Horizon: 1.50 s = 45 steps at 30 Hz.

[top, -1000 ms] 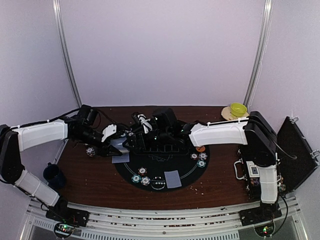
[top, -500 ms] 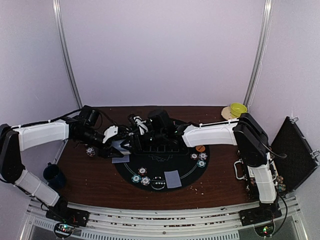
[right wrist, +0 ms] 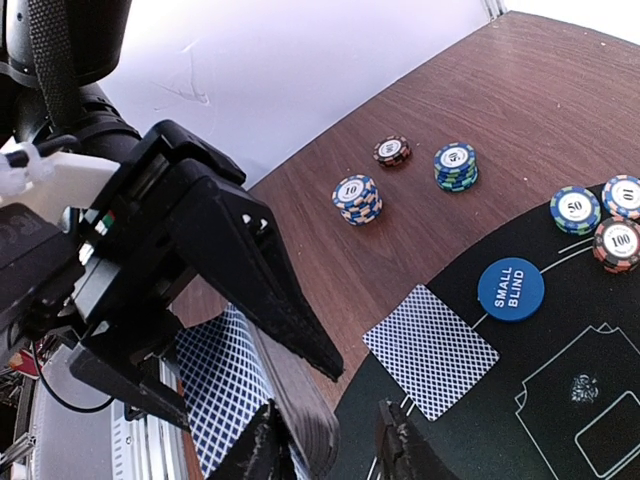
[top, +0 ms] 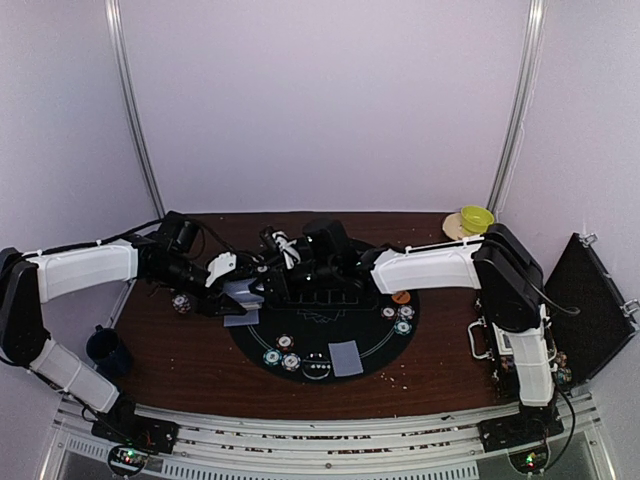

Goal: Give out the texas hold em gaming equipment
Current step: Pick up the poker card from the face-down deck piles, then distribute the poker card in the big blind area.

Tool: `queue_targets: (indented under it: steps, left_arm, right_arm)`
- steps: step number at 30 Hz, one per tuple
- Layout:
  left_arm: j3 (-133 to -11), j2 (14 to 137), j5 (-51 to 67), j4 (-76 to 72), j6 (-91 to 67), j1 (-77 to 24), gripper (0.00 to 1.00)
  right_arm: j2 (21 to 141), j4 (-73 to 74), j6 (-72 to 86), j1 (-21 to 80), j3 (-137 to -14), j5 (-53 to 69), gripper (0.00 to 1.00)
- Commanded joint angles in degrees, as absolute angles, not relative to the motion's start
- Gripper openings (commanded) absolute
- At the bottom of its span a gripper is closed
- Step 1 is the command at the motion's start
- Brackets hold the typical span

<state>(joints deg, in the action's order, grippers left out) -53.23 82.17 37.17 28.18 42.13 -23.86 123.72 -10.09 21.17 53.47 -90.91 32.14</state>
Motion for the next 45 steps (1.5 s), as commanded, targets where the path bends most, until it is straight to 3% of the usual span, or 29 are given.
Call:
queue_targets:
  steps: [1,5,10,11,31,45]
  left_arm:
    - [-53.5,82.5,39.3,27.5,42.9,-24.3,0.46]
    - [-53.2,82.8,38.6,26.5,42.4,-24.2,0.46]
    - [-53.2,83.5,37.9,25.9,41.9,-24.2,0.46]
    - [-53.2,83.6,37.7,25.9,41.8,-24.2,0.46]
    - [-52.0,82.5,36.1,25.0,41.7,-24.2,0.46]
    - [-50.7,81.0,36.3,24.9,41.9,-24.3,0.46]
  right_arm:
    - [120.6,-9.2,21.0,52.1,-88.6,30.2,0.33]
    - [120.1,-9.9,21.7,52.0,-87.8,31.9,0.26]
    - [120.1,-11.3,23.1,52.0,-87.5,34.7,0.01]
    - [120.1,-11.4,23.3,52.1,-87.5,35.1,0.00]
    - [107.4,-7.8,20.3,43.1,-78.1,38.0,0.00]
    - [101.6,13.6,4.0,28.5,-79.2,32.2,0.00]
